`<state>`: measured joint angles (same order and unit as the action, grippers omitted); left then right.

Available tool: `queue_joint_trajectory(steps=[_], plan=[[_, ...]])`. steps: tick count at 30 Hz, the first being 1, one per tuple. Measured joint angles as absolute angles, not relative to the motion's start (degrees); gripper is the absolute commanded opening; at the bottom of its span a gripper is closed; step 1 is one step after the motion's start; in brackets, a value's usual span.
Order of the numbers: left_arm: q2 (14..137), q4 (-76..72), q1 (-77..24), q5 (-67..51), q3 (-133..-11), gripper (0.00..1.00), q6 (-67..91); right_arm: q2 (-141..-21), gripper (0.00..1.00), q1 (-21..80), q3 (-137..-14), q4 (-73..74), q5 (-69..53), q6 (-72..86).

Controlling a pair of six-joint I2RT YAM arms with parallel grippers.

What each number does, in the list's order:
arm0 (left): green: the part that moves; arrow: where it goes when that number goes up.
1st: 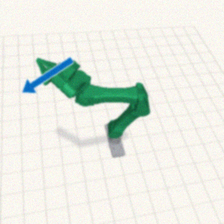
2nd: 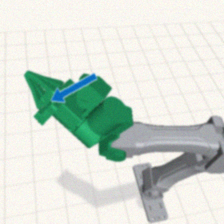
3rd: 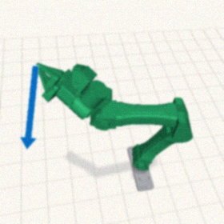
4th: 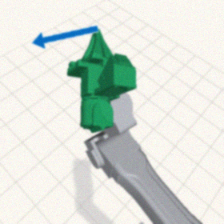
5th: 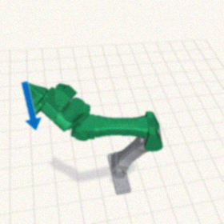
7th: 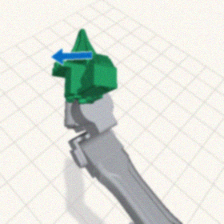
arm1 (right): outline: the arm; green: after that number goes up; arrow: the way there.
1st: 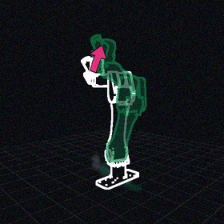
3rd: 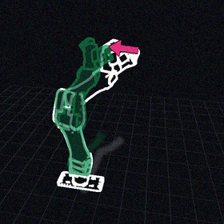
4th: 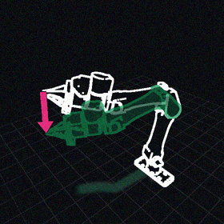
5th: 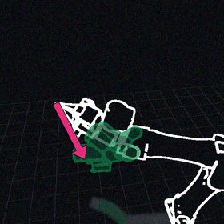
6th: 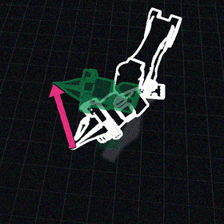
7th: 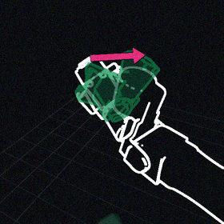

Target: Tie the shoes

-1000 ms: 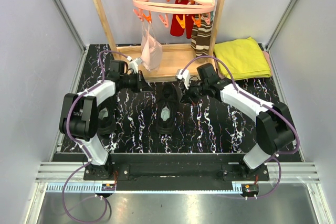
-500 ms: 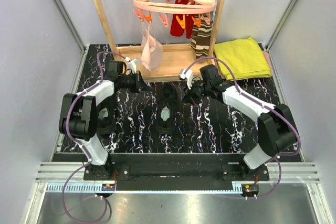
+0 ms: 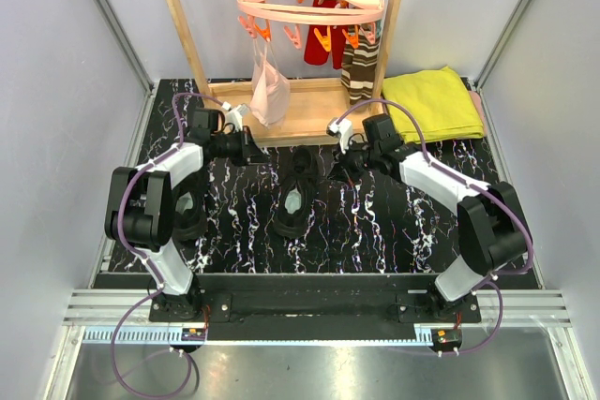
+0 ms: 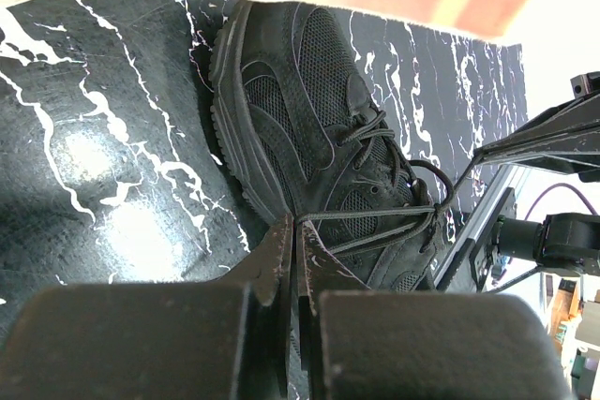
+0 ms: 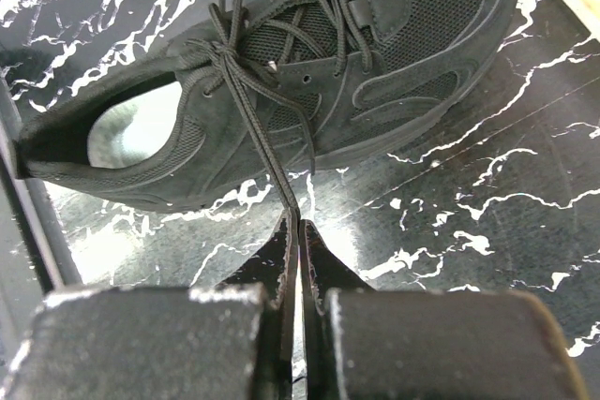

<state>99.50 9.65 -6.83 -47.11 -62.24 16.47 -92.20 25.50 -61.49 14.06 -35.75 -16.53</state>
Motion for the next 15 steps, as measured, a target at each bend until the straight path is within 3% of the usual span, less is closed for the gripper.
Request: queue_joint_trajectory(steps=[15], plan=[[99.5, 10.6, -5.1, -45.1, -62.2, 0.0, 15.1, -93.8, 0.0, 25.1, -60.3, 13.5, -32.6, -20.8]])
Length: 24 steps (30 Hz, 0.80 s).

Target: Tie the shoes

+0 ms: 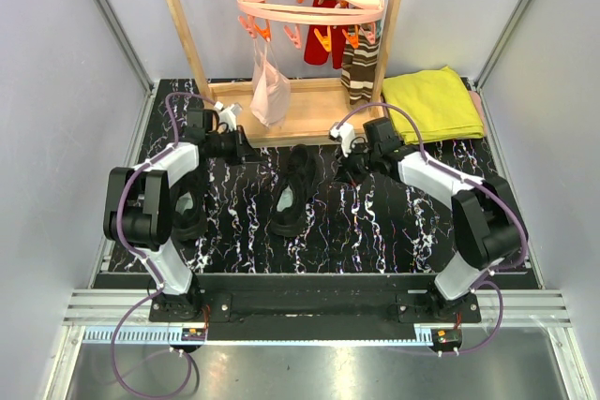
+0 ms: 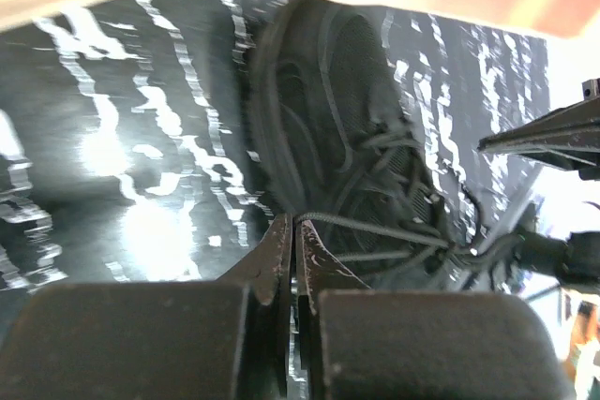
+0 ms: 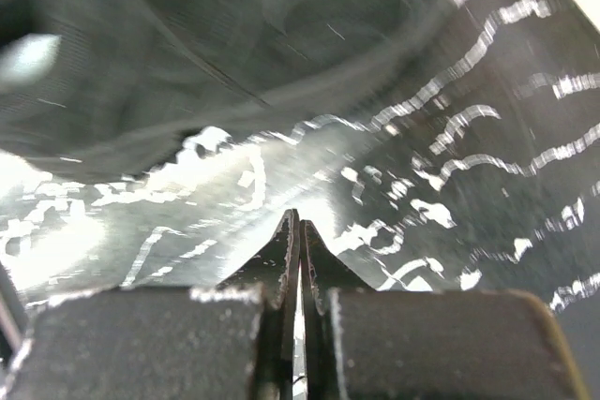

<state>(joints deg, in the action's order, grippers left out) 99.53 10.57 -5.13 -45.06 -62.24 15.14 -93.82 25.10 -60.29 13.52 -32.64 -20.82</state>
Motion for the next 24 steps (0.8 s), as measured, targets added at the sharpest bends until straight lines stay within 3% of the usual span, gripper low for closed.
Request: queue_joint_trajectory(steps=[11, 14, 15, 16, 18, 20, 21, 24], plan=[[99.6, 10.4, -3.9, -43.2, -61.6, 0.0, 14.3, -97.6, 0.0, 23.1, -60.3, 15.4, -27.6, -22.7], [99.6, 10.4, -4.4, -43.9, -61.3, 0.0, 14.4, -97.4, 0.26, 23.1, -60.5, 16.3, -28.8, -22.7], [99.6, 10.2, -4.8, -44.4, -61.3, 0.0, 14.3, -97.4, 0.39, 23.1, -60.7, 16.7, -29.6, -22.5], [99.6, 10.0, -5.3, -44.8, -61.3, 0.01, 14.4, -97.4, 0.45, 23.1, -61.2, 17.4, -30.3, -22.2], [99.6, 9.7, -6.7, -45.4, -61.3, 0.08, 14.3, -97.4, 0.61, 23.1, -62.8, 18.9, -31.8, -21.1], [99.5, 9.3, -8.0, -45.9, -61.3, 0.16, 14.3, -97.4, 0.7, 23.1, -65.1, 20.1, -33.3, -19.9], [99.4, 9.3, -8.6, -46.1, -61.3, 0.3, 14.3, -97.4, 0.78, 23.1, -66.4, 20.7, -34.2, -19.3], [98.9, 9.1, -9.2, -46.5, -61.1, 0.44, 14.4, -97.4, 0.86, 23.1, -68.7, 21.1, -36.3, -16.9]])
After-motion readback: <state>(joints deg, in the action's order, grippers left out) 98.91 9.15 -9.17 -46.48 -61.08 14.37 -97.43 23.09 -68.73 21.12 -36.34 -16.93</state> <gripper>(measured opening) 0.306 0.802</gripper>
